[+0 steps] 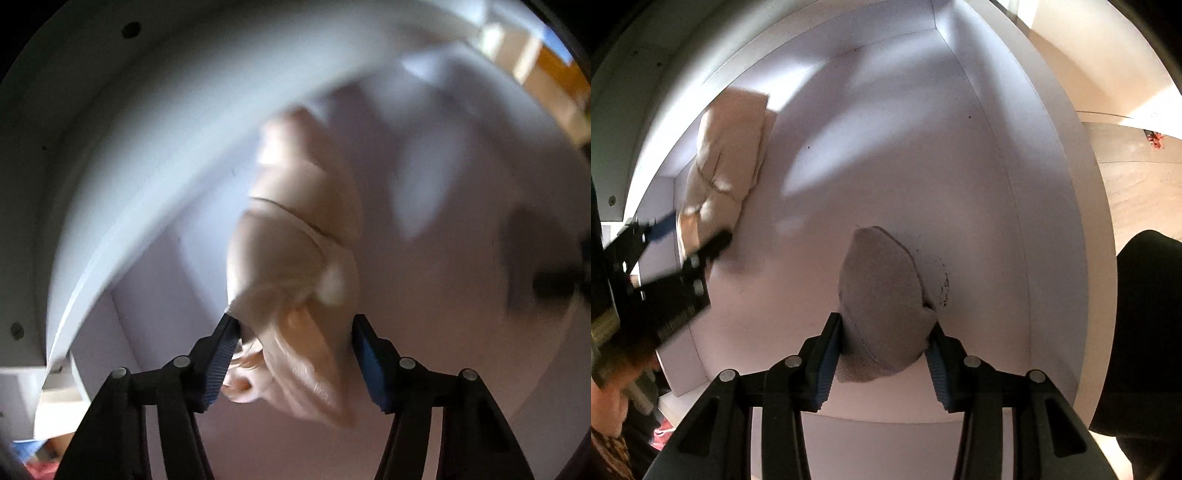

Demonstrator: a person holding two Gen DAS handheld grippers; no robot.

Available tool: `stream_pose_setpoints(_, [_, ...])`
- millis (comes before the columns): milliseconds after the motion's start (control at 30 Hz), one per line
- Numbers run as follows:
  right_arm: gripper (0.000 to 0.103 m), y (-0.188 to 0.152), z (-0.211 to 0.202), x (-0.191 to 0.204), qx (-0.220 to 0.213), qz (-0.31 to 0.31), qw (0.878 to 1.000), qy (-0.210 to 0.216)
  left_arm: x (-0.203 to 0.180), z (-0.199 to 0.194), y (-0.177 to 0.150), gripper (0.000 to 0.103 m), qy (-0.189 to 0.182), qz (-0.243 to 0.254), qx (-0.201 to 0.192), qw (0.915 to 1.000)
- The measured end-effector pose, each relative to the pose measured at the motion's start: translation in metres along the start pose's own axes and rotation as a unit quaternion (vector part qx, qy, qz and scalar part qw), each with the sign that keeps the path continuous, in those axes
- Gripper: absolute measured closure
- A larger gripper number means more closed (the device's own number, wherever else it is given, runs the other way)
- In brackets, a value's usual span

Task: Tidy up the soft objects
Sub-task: 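Lift the grey knit cloth with the right tool out of the drawer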

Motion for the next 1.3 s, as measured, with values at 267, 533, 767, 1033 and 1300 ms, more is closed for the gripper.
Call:
stream_pose_setpoints(267, [0.06, 0.0, -0.003, -0.011, 0.0, 0.011, 1.0, 0.008, 0.001, 0.005, -0.038, 0.042, -0.041, -0.049, 0.07, 0.9955])
stream_pose_setpoints(533, [0.063, 0.002, -0.017, -0.01, -0.007, 0.015, 1.0, 0.017, 0.027, -0.024, 0.004, 0.008, -0.053, -0.134, -0.032, 0.989])
stream_pose_setpoints(767, [0.065, -0.002, -0.024, -0.015, -0.001, 0.009, 1.0, 0.011, 0.077, 0.015, 0.023, 0.034, -0.079, -0.214, 0.006, 0.9736])
stream_pose_setpoints(1033, [0.066, 0.008, -0.038, -0.026, -0.006, 0.008, 1.0, 0.022, 0.105, 0.029, 0.014, 0.037, -0.047, -0.219, 0.06, 0.9727])
stream_pose_setpoints(1300, [0.066, -0.003, -0.059, -0.034, -0.022, -0.001, 0.999, 0.034, 0.132, 0.042, -0.002, 0.035, -0.06, -0.262, 0.11, 0.957])
Point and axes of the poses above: each gripper's, at about its wrist camera, not at the fingertips, and z roughly the way its jaws point, x to its left, y to its top, the point moved 1 cm from there along z, roughly the way its jaws point, and after that the axes turned 4 degrees about -y, right-handed, at the moved point
